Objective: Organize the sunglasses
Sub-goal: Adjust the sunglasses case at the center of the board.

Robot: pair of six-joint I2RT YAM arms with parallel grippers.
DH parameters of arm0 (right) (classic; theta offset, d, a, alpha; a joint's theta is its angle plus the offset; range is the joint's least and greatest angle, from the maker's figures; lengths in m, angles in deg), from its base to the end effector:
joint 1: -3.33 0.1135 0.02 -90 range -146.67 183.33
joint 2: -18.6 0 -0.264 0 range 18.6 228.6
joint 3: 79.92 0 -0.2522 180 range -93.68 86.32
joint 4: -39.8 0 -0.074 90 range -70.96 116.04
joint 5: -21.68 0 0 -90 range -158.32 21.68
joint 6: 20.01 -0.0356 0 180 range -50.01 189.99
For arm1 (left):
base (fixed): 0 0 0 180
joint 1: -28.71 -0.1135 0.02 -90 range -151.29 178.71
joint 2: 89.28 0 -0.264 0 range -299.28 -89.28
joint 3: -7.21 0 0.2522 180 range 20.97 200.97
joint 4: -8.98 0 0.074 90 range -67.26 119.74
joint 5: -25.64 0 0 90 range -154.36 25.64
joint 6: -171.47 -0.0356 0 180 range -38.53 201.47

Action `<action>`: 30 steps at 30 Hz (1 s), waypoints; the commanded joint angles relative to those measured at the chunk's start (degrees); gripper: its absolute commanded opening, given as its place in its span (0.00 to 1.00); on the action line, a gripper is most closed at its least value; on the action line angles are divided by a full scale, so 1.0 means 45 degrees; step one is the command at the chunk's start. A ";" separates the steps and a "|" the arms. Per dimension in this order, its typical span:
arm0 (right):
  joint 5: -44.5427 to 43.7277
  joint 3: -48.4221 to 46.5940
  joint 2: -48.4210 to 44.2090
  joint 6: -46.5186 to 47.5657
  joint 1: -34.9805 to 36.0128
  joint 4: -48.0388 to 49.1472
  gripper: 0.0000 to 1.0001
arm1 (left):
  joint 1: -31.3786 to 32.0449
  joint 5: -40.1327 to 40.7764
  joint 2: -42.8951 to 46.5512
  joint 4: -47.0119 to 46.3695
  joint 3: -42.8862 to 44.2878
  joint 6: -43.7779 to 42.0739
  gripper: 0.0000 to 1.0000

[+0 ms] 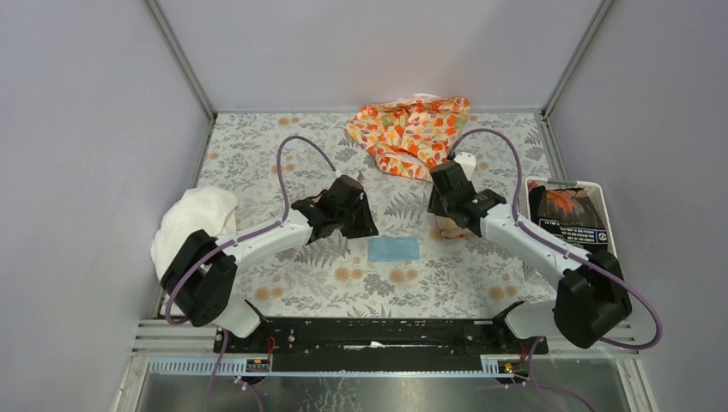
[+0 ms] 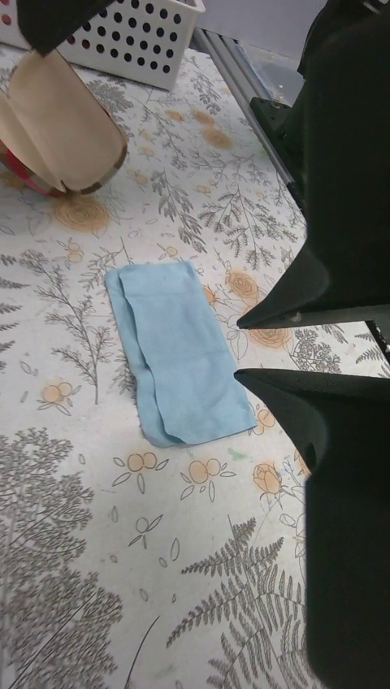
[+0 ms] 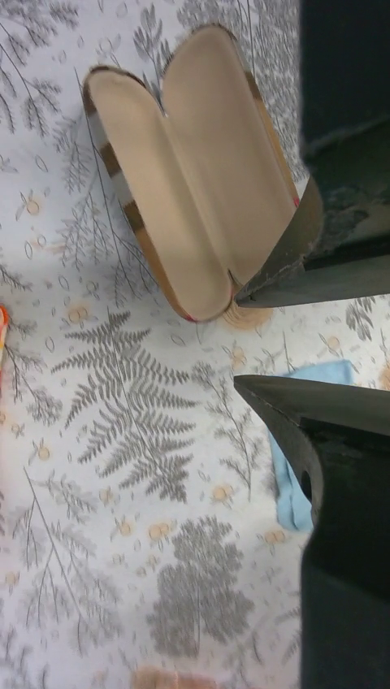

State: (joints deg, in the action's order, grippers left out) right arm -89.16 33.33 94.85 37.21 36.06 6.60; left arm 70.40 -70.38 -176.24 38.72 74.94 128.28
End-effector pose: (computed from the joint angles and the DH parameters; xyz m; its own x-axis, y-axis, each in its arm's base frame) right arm 0.2465 0.1433 0.2556 -0.6341 0.1939 -0.7485 0.0689 0.9784 0.1951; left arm 0.2335 -0.2129 0.2115 -0.9053 -0.1647 -0.3916 0.0772 0.8427 -0.5328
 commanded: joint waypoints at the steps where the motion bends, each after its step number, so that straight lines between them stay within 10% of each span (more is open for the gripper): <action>1: -0.0759 -0.0847 0.1349 0.1834 -0.0457 -0.1455 0.45 | -0.0273 0.0860 0.0413 0.0953 0.0644 -0.0761 0.31; 30: 0.2806 0.0178 0.2987 0.1929 -0.0668 -0.2378 0.24 | -0.0400 0.2118 0.1050 0.0840 0.0128 -0.1261 0.45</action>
State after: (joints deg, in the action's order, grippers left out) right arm -78.45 33.29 110.02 46.50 33.26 -3.26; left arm 68.76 -64.46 -174.55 44.82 77.39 124.04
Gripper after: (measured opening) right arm 0.252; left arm 0.444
